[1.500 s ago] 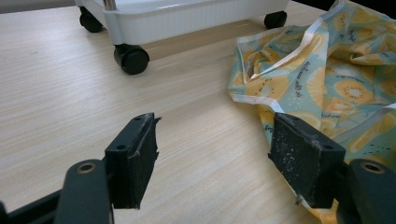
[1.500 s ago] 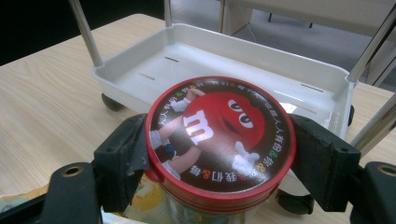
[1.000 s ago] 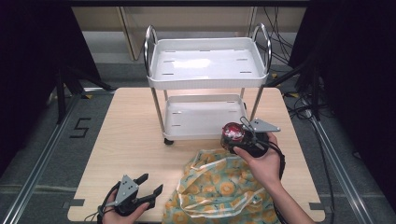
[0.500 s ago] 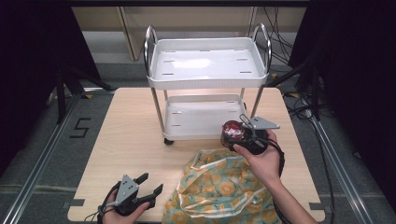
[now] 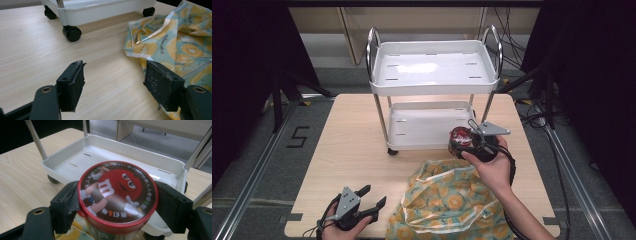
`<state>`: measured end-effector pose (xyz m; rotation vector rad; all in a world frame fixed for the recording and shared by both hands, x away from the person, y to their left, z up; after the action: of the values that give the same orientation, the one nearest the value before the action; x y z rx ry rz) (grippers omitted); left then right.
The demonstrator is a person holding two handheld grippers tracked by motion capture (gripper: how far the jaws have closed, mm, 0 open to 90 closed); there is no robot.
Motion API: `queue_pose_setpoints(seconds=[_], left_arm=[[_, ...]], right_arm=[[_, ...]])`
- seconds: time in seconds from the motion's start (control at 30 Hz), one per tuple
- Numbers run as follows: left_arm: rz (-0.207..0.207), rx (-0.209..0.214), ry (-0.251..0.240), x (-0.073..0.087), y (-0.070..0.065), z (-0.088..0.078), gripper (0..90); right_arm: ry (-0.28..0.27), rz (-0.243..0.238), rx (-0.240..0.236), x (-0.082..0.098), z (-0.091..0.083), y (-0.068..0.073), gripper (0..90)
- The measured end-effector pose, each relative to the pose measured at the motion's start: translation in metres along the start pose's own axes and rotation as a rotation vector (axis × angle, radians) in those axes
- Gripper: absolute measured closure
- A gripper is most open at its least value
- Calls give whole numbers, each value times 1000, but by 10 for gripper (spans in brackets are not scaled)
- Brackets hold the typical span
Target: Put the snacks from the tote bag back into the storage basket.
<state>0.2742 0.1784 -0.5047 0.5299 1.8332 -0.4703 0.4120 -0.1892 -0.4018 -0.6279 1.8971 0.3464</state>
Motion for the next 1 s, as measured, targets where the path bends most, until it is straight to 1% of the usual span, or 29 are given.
queue_pose_setpoints(seconds=[0.07,0.1,0.13,0.17,0.2,0.23,0.27,0.3,0.33,0.37,0.4,0.43,0.47,0.5,0.53,0.57,0.6,0.7,0.73,0.77,0.83,0.9,0.93,1.0], left_arm=[[-18,-8,-6,0,-1,0,314],[-8,-9,-4,0,0,0,314],[-8,-10,-4,0,0,0,315],[-8,-11,-5,0,0,0,315],[-7,-10,-6,0,0,0,315],[-8,-11,-6,0,0,0,315],[-12,-15,-3,0,-1,0,315],[-15,-19,1,-1,-1,0,315],[-5,-12,-3,0,1,0,315],[-8,-12,-8,0,1,0,315],[-6,-10,-12,0,1,1,315],[-4,-12,-8,0,2,0,315],[-11,-13,-14,0,1,1,315],[-7,-15,-12,-1,2,1,315],[-3,-16,-11,-1,2,1,315],[-27,-22,-8,-1,1,1,315],[-27,-28,-2,-1,0,0,315],[-4,-25,1,-1,1,1,315],[-6,-27,0,-1,1,1,315],[-4,-27,2,-1,1,0,314],[-6,-23,-13,-1,1,1,315],[1,-20,-10,-1,2,1,315],[-5,-34,10,-1,1,-1,315],[-8,-35,5,-1,1,-1,315]], right_arm=[[-7,1,3,0,1,-1,260],[-7,1,3,0,1,-1,260],[-3,5,3,0,1,-1,260],[-13,2,6,0,3,-2,261],[-12,1,1,0,3,-2,260],[-2,16,-17,0,4,-1,261],[0,13,-11,-1,3,-2,261],[-1,-3,-2,-1,3,-3,261],[-8,-5,2,-1,4,-4,261],[-10,4,1,-2,4,-3,261],[-13,2,3,-2,5,-4,261],[2,14,-4,-3,4,-4,261],[-2,13,2,-3,4,-4,261],[-1,8,2,-3,4,-5,260],[-13,10,5,-3,6,-5,261],[-2,9,0,-3,5,-5,261],[-10,4,6,-3,6,-6,261],[-14,4,7,-4,8,-6,261],[-19,13,5,-3,9,-5,261],[-6,12,3,-4,8,-5,261],[-1,4,0,-3,10,-6,261],[8,13,-9,-4,10,-6,261],[1,-10,3,-4,10,-7,261],[-4,-8,8,-4,11,-8,261]])
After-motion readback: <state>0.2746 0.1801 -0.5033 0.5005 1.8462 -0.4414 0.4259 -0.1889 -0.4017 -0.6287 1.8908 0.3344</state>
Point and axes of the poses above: each handheld gripper's, and its own axes: z roughly forward along the jaws, x roughly out of its underside, y roughly to its left, the point moved 1 cm from there along z, roughly forward along the jaws, and after that the axes turned 5 degrees about -y, right-handed, at the moved point
